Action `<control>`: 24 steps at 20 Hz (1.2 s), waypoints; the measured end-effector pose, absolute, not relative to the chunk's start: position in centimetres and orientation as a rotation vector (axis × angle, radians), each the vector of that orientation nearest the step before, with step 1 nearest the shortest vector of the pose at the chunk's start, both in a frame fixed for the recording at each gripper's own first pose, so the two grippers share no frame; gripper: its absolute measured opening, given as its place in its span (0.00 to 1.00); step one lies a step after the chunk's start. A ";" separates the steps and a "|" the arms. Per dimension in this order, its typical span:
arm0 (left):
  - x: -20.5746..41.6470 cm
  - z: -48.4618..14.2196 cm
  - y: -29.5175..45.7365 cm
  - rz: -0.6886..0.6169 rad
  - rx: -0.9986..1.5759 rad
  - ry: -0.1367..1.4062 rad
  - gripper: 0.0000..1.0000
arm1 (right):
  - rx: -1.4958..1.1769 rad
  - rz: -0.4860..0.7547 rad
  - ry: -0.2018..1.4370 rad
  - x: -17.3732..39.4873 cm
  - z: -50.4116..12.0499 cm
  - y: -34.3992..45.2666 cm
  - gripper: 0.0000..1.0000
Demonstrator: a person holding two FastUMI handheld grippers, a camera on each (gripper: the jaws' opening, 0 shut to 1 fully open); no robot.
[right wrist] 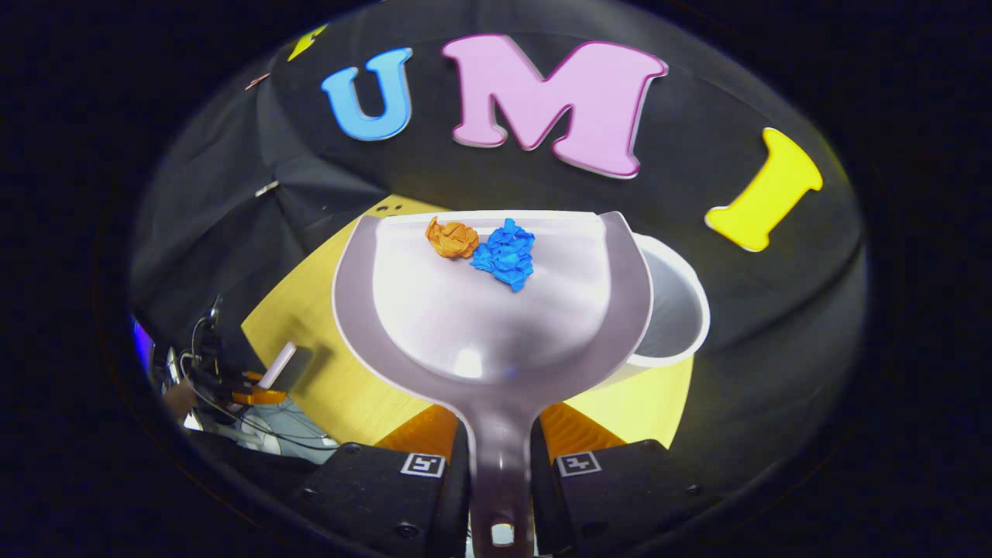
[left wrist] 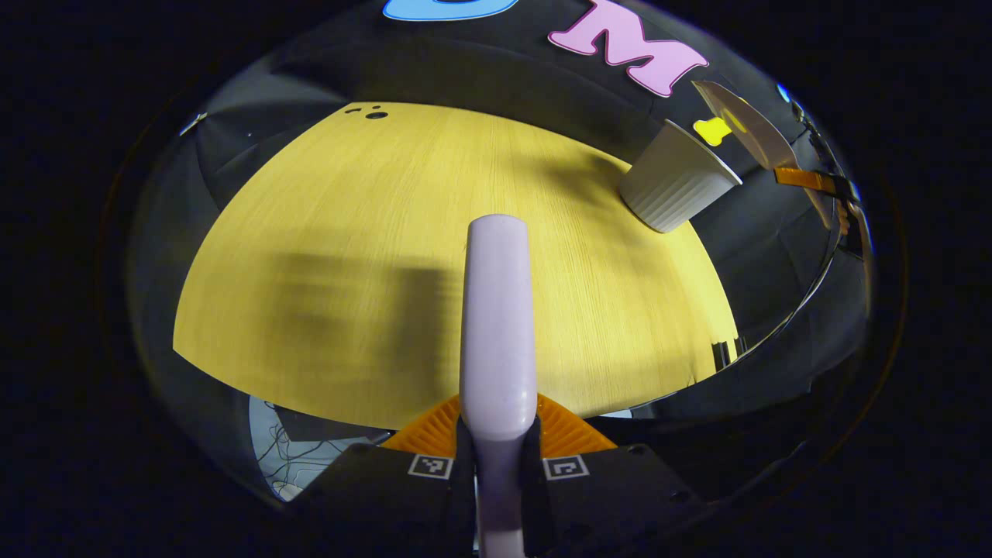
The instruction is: Pick up the small broom and dustpan from the desktop, sweep the trash into the dustpan with the broom, and then empty the trash into the garbage bin.
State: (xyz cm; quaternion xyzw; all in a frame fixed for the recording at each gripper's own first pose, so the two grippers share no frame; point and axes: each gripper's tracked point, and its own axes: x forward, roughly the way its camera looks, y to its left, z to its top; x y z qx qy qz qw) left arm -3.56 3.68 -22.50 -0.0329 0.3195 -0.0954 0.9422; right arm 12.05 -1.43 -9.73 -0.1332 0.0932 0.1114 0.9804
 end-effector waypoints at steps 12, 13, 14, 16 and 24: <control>-3.3 -19.6 10.3 -0.017 -0.162 0.639 0.28 | -0.272 -0.034 0.174 13.7 -9.0 -0.7 0.37; -3.2 -19.2 10.6 -0.009 -0.177 0.638 0.28 | -0.273 -0.041 0.192 14.1 -9.2 -1.1 0.37; -3.2 -19.2 10.8 0.001 -0.191 0.637 0.27 | -0.279 -0.049 0.208 14.6 -9.5 -1.2 0.37; -2.7 -18.8 11.2 0.019 -0.217 0.637 0.28 | -0.308 -0.070 0.226 16.1 -10.3 -1.1 0.37; -0.8 -17.8 12.1 0.085 -0.213 0.637 0.28 | -0.493 -0.088 0.279 19.7 -12.5 -1.9 0.37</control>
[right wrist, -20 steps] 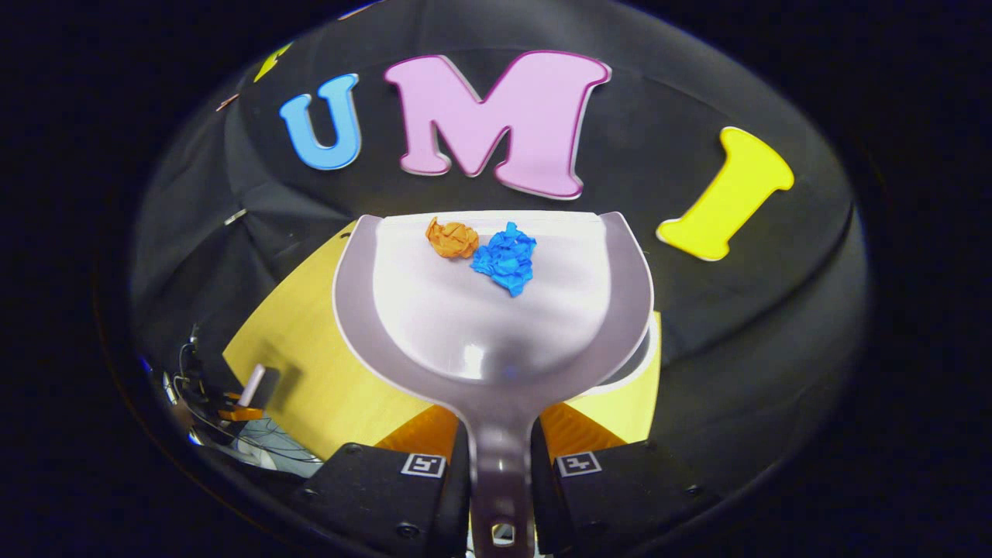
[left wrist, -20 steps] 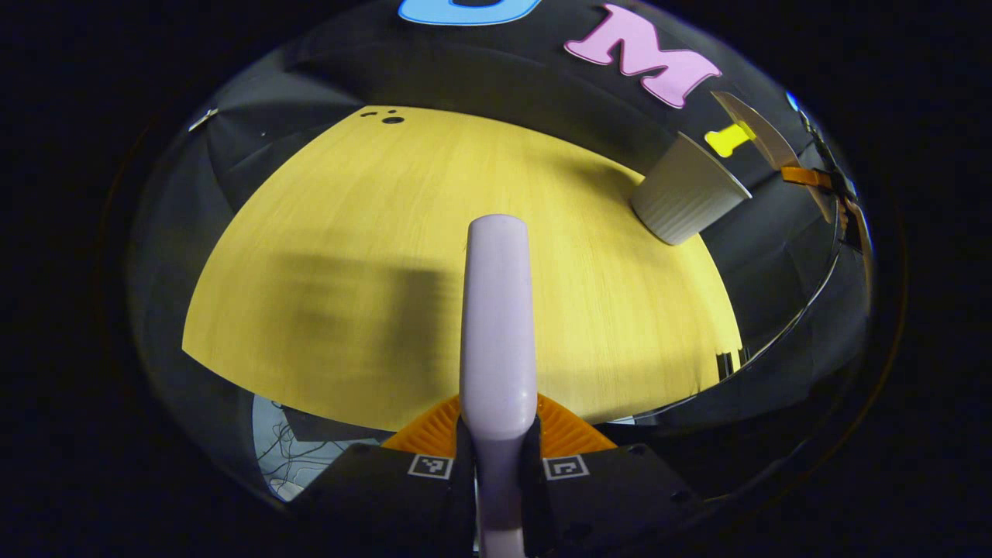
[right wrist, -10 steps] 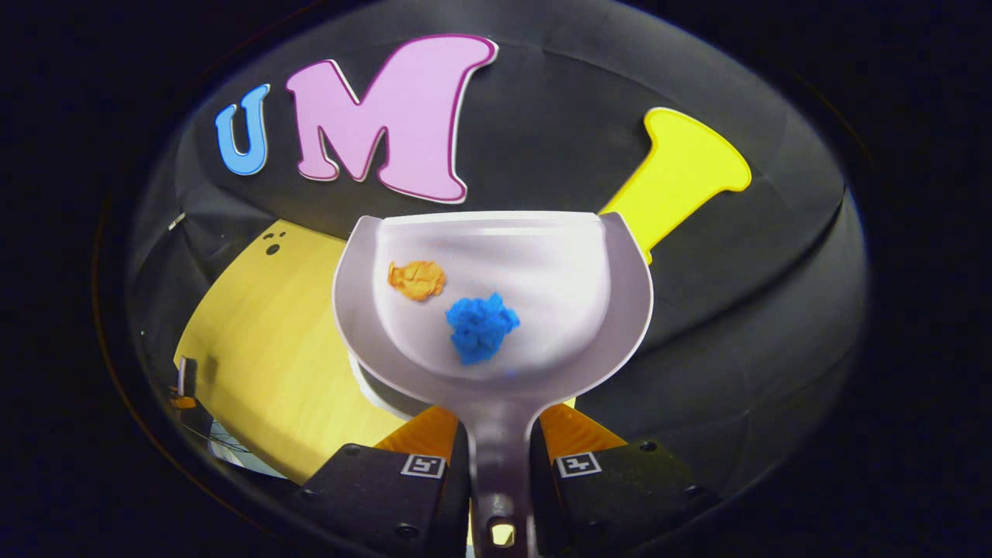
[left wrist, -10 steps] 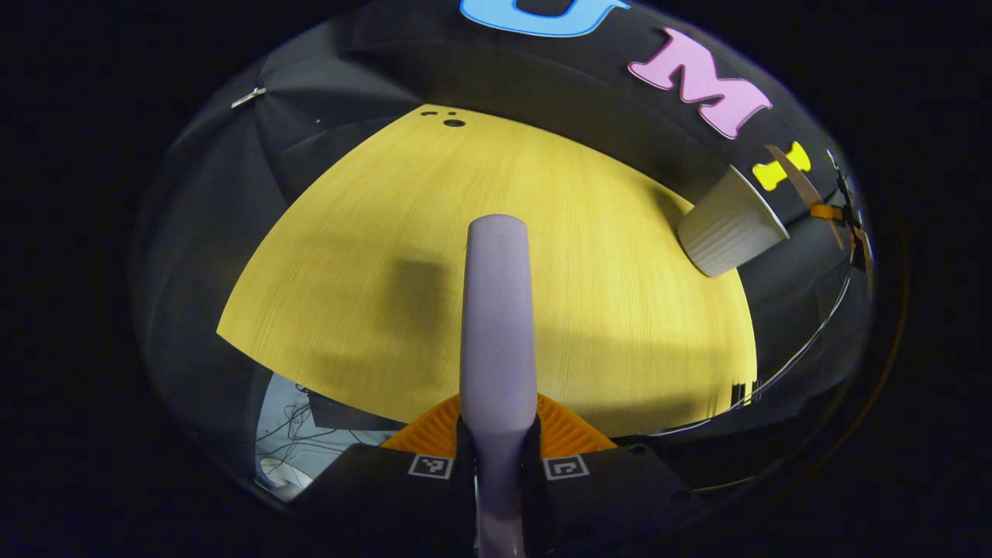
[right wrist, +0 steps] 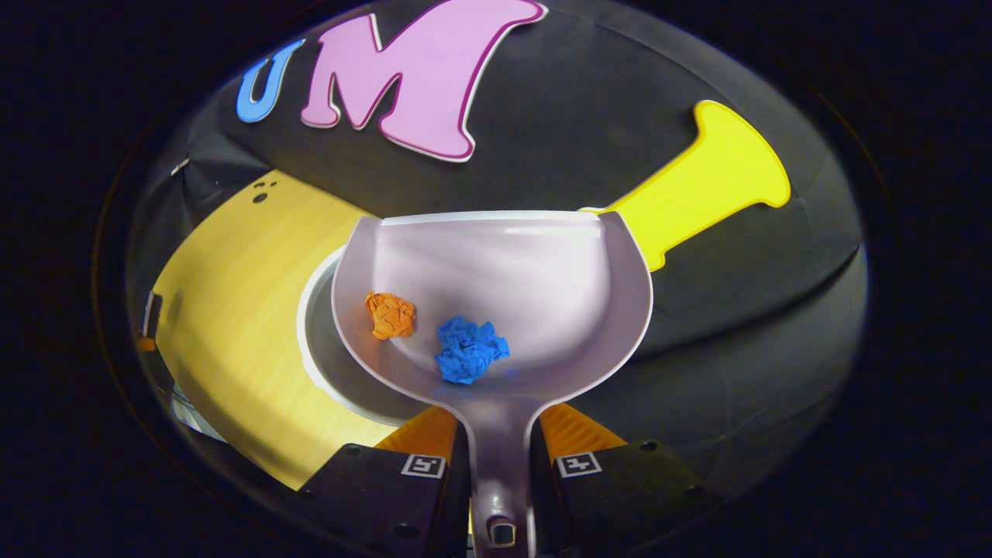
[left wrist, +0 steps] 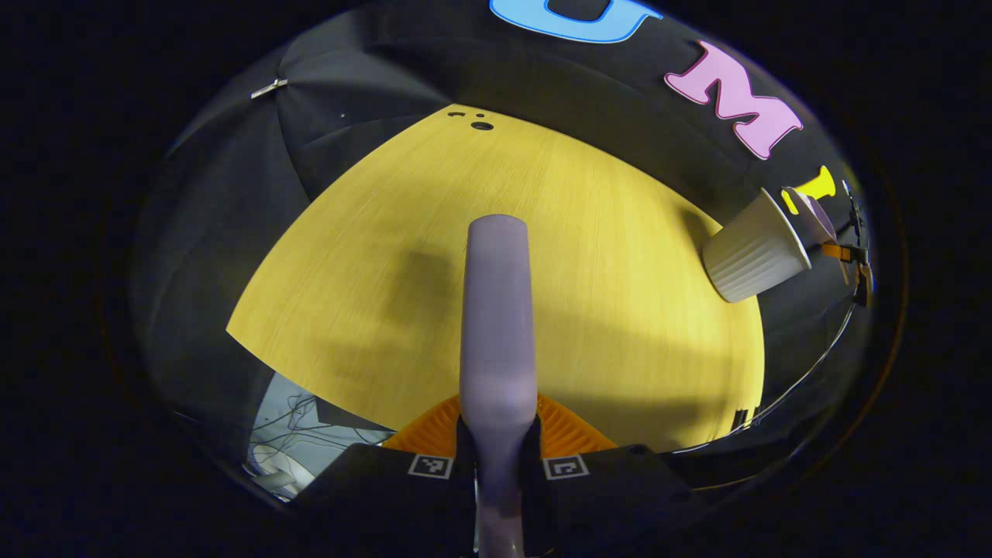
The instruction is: Pick up the small broom and dustpan from the desktop, sweep the trash into the dustpan with the broom, and then empty the trash into the garbage bin.
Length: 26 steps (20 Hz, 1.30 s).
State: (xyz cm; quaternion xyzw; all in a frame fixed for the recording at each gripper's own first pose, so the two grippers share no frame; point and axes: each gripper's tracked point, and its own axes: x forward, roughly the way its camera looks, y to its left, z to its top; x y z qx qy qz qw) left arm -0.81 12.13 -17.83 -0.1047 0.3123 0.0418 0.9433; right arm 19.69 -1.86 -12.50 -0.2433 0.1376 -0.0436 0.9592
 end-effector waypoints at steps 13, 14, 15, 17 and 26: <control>0.1 -17.2 13.4 0.147 -0.197 0.665 0.28 | -1.078 -0.158 0.441 22.1 -14.8 -2.2 0.37; 0.2 -17.2 13.3 0.147 -0.204 0.668 0.28 | -1.128 -0.164 0.446 22.2 -14.8 -2.2 0.41; 0.3 -17.3 13.1 0.151 -0.211 0.671 0.28 | -1.171 -0.175 0.445 22.2 -14.3 -2.0 0.37; 0.6 -17.2 12.8 0.149 -0.213 0.672 0.28 | -1.223 -0.186 0.454 22.4 -14.3 -1.6 0.37; 2.0 -16.3 10.5 0.117 -0.213 0.654 0.30 | -1.352 -0.239 0.482 22.7 -14.8 -1.2 0.33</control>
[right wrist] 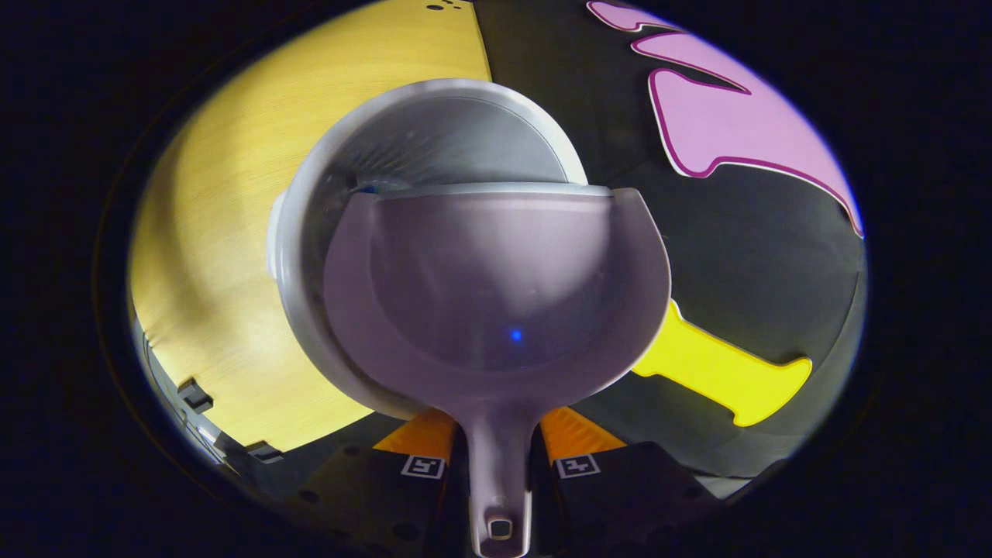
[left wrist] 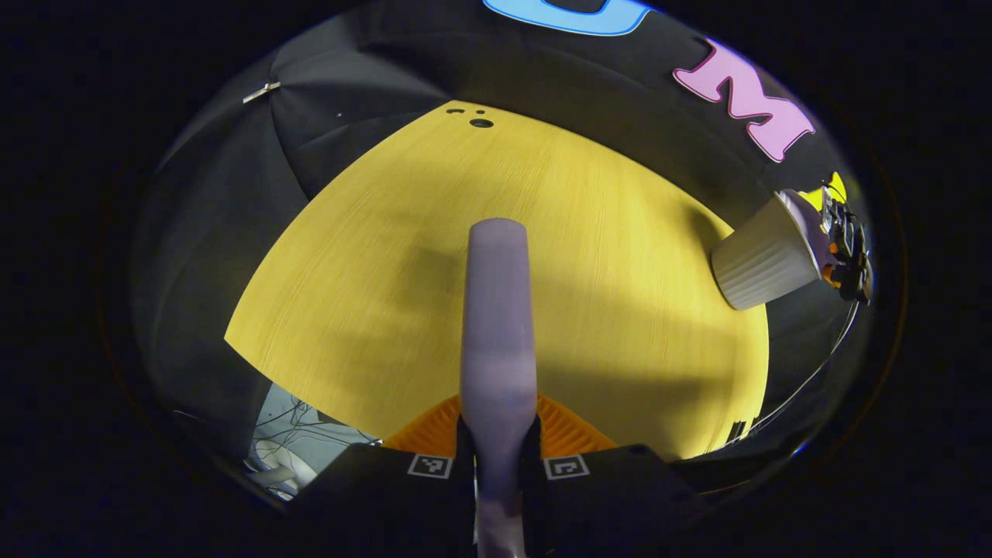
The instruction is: Pick up the small broom and dustpan from the desktop, sweep the trash into the dustpan with the broom, and then empty the trash into the garbage bin.
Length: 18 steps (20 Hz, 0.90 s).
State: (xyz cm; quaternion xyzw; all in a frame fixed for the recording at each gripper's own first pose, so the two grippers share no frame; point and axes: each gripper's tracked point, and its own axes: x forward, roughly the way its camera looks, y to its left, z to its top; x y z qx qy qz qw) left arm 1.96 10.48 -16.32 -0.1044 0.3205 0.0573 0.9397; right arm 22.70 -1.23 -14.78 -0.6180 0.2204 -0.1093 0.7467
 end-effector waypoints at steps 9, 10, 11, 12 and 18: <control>1.2 -15.5 8.8 0.102 -0.184 0.616 0.29 | -1.146 -0.262 0.417 21.8 -14.9 -0.5 0.41; 1.1 -15.0 8.6 0.100 -0.183 0.600 0.29 | -1.098 -0.277 0.410 21.6 -14.9 -0.6 0.37; 0.9 -14.4 8.5 0.098 -0.180 0.585 0.30 | -1.043 -0.280 0.395 21.4 -14.9 -0.8 0.37; 0.7 -13.9 8.4 0.095 -0.176 0.569 0.30 | -0.981 -0.282 0.386 21.1 -15.1 -0.9 0.37; -1.2 -12.1 7.7 0.099 -0.189 0.506 0.30 | -0.690 -0.339 0.331 20.5 -16.1 -0.8 0.37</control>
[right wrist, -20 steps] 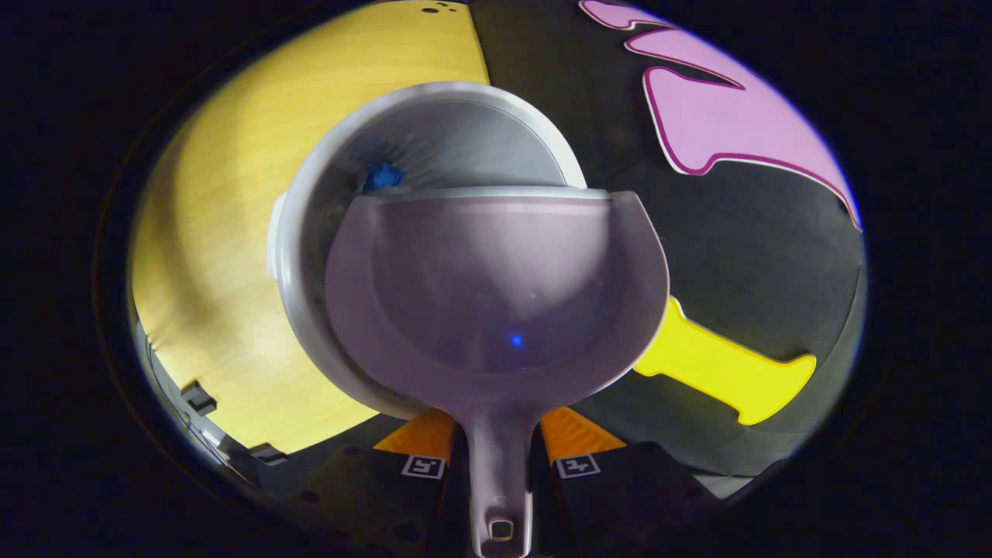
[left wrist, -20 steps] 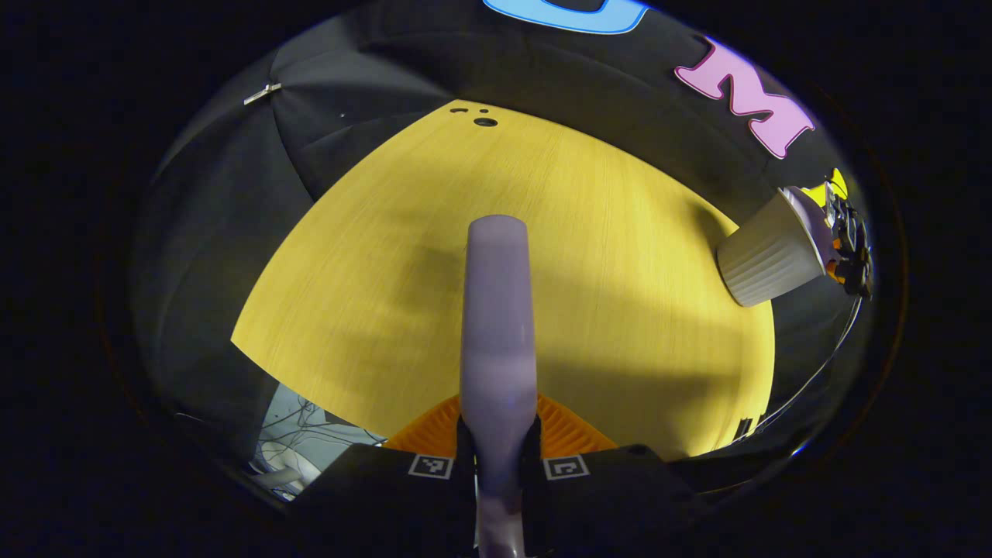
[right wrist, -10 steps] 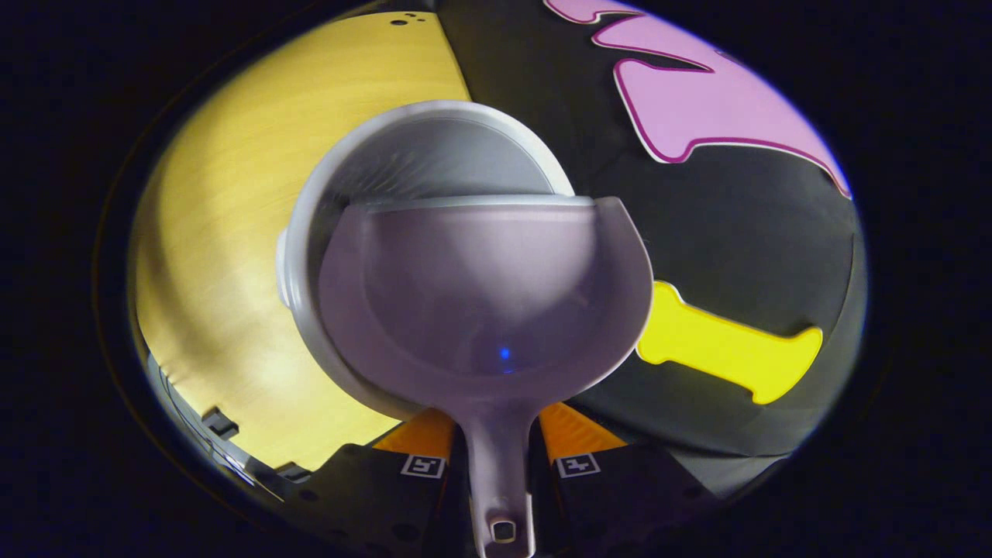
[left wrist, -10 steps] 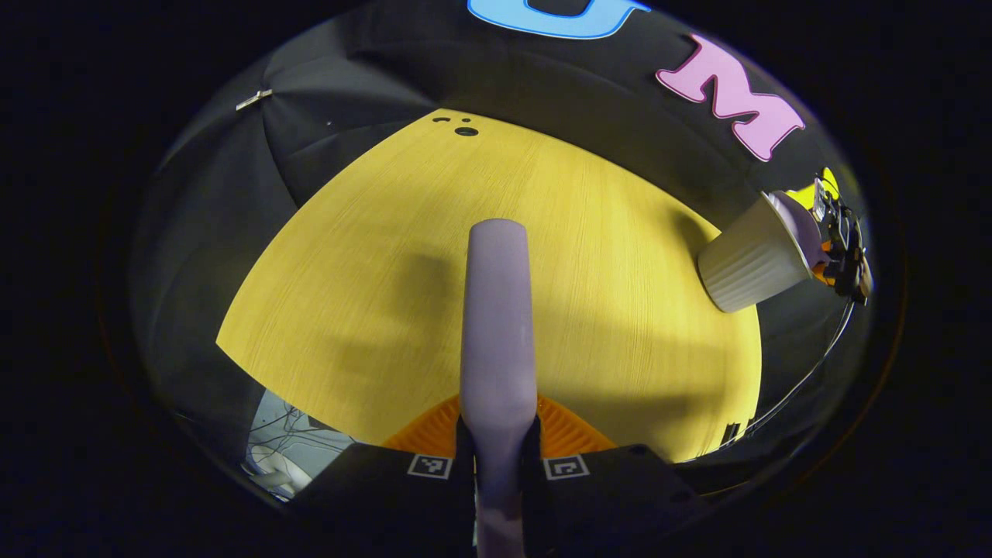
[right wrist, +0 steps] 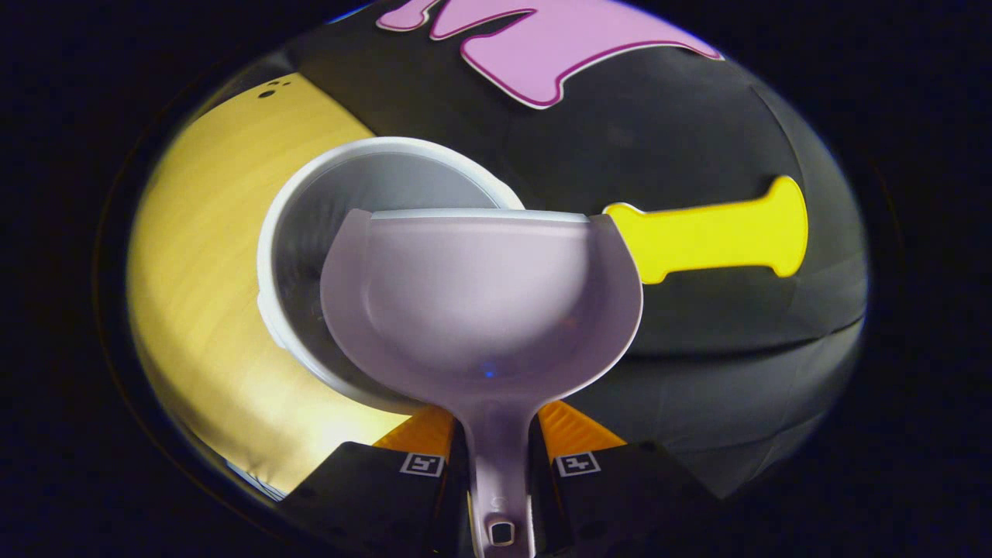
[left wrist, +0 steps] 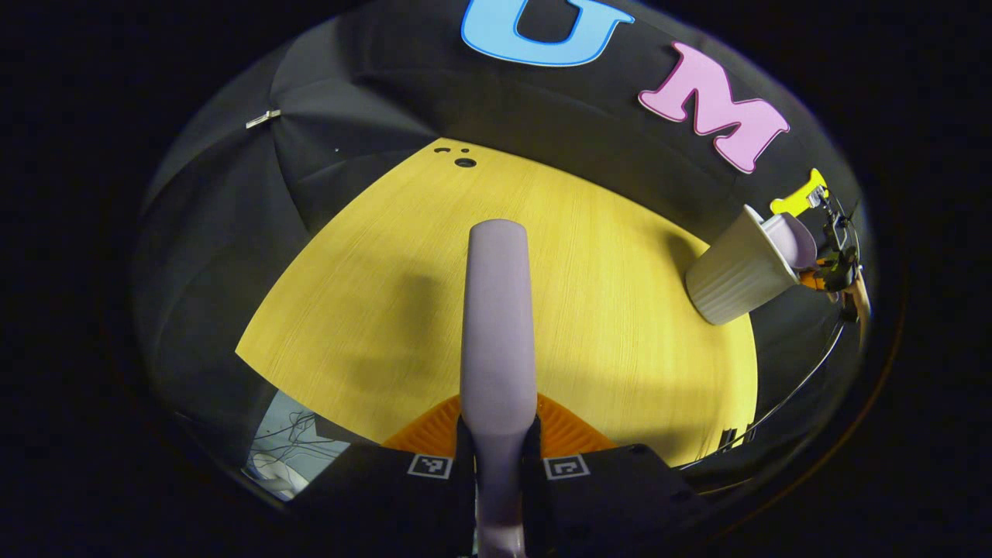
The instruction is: Pick up the small broom and dustpan from the desktop, sweep the trash into the dustpan with the broom, and then empty the trash into the garbage bin.
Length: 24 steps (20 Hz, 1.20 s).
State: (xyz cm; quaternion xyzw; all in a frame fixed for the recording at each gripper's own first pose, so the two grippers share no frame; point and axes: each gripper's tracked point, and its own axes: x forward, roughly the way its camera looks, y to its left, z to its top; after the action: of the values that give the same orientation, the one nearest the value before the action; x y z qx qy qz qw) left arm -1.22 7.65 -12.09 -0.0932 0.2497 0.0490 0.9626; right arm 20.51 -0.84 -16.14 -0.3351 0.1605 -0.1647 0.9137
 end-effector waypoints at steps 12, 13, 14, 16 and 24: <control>-3.5 -11.1 4.3 0.017 -0.040 0.423 0.28 | -0.312 -0.260 0.172 19.9 -14.1 1.4 0.37; -3.4 -11.1 4.1 0.011 -0.031 0.423 0.29 | -0.273 -0.232 0.149 19.5 -13.7 1.8 0.37; -3.3 -11.1 4.0 0.005 -0.020 0.424 0.27 | -0.238 -0.206 0.128 19.3 -13.3 2.3 0.37; -2.9 -10.9 3.5 -0.009 0.007 0.414 0.28 | -0.200 -0.173 0.085 18.9 -12.6 3.0 0.37; -0.6 -10.0 1.4 -0.083 0.089 0.392 0.27 | 0.004 0.051 0.069 20.9 -15.2 5.1 0.37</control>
State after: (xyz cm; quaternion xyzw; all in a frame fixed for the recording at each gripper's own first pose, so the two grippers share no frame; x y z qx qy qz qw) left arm -0.64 1.40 -10.03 0.0439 0.1944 -0.0411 0.9791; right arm 20.88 5.15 -15.16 0.0018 0.0345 0.0256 0.9991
